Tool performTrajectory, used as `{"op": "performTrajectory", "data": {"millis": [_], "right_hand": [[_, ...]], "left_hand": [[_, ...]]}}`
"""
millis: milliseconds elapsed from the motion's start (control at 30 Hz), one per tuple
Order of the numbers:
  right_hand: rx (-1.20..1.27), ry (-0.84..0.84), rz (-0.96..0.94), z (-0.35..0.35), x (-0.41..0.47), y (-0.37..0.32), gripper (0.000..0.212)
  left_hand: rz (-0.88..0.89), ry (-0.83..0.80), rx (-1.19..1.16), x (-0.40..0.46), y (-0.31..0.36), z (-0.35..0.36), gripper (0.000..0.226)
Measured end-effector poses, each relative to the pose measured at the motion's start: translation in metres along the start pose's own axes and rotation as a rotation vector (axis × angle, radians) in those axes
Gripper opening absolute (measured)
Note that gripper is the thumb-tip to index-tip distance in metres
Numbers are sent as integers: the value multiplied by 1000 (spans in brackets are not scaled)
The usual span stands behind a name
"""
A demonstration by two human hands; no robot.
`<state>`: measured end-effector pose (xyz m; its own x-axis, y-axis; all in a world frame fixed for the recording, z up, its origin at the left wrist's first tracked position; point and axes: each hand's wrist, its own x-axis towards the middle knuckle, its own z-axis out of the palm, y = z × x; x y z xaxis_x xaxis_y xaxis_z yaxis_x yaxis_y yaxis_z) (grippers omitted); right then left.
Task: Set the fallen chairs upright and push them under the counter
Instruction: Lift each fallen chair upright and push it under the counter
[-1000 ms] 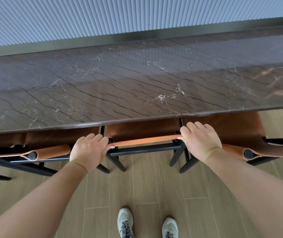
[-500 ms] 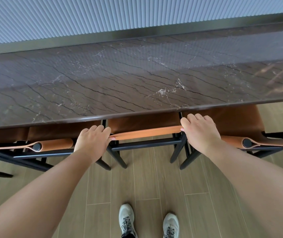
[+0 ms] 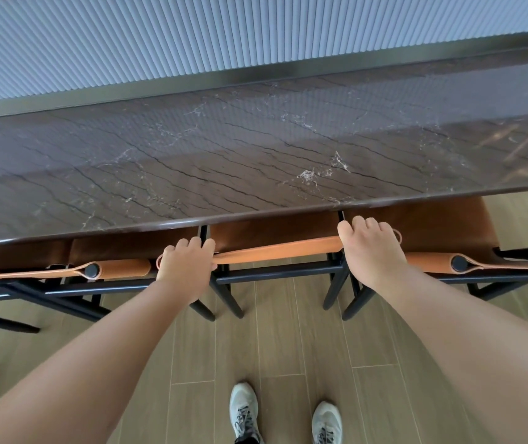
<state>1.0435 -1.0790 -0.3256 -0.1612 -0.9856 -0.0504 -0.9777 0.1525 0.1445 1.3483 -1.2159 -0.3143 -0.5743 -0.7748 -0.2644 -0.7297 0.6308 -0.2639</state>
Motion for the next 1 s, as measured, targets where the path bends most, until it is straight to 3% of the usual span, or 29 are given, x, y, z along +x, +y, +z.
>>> {"op": "performTrajectory", "data": {"millis": [133, 233, 600, 867, 1000], "right_hand": [[-1, -167, -22, -24, -9, -5, 30], [115, -195, -53, -43, -20, -20, 42], [1032, -274, 198, -121, -56, -62, 44], [1342, -278, 203, -160, -93, -89, 26], [1455, -277, 205, -182, -104, -130, 18]], "left_hand": [[-40, -99, 19, -23, 7, -18, 59], [-83, -52, -266, -44, 13, -43, 66], [-379, 175, -1381, -118, 18, -140, 24], [-695, 352, -2102, -189, 24, -135, 16], [-731, 406, -2245, -218, 13, -126, 16]]}}
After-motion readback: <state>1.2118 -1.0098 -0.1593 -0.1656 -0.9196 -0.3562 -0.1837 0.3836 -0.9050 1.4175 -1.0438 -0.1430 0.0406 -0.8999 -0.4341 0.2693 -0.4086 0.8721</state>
